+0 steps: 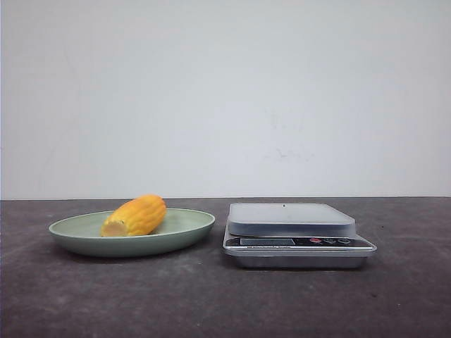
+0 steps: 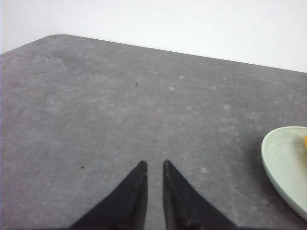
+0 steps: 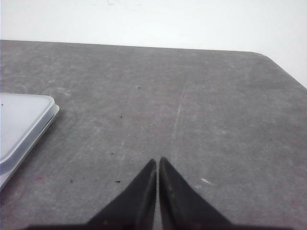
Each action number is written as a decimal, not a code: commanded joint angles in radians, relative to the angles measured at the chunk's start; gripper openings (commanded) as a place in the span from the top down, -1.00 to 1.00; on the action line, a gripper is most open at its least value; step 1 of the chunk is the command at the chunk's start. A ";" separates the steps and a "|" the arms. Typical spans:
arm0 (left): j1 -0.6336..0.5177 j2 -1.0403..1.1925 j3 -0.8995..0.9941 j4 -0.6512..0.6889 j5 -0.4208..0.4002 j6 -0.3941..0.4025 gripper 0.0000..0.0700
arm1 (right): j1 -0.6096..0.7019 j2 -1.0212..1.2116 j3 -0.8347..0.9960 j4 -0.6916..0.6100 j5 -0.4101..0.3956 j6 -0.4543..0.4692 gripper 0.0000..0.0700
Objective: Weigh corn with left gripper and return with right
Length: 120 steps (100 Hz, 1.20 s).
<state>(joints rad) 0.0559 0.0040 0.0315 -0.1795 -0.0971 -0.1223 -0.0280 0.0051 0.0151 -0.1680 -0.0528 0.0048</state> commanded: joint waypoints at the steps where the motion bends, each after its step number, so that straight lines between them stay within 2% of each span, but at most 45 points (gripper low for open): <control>1: 0.002 -0.001 -0.018 -0.005 0.006 0.008 0.96 | -0.001 -0.001 -0.004 0.011 0.000 0.009 0.98; 43: 0.003 -0.001 -0.018 -0.005 0.007 0.008 0.96 | -0.001 -0.002 -0.004 0.011 0.000 0.011 0.98; 76: 0.003 -0.001 -0.018 -0.005 0.006 0.008 0.96 | 0.002 -0.002 -0.004 -0.006 -0.008 0.050 0.98; 89: 0.003 -0.001 -0.018 -0.001 0.006 0.008 0.96 | 0.004 -0.002 -0.004 -0.007 -0.010 0.117 0.98; 108: 0.003 -0.001 -0.018 0.037 0.009 -0.003 0.96 | 0.004 -0.002 -0.004 -0.002 -0.010 0.125 0.98; 113: 0.003 -0.001 -0.018 0.049 0.008 -0.005 0.96 | 0.004 -0.002 -0.002 -0.006 -0.011 0.155 0.98; 120: 0.003 -0.001 -0.018 0.072 0.011 -0.079 0.97 | 0.004 -0.001 0.008 -0.019 -0.020 0.210 0.99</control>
<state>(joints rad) 0.0566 0.0040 0.0319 -0.1360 -0.0944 -0.1287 -0.0261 0.0051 0.0158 -0.1741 -0.0635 0.1402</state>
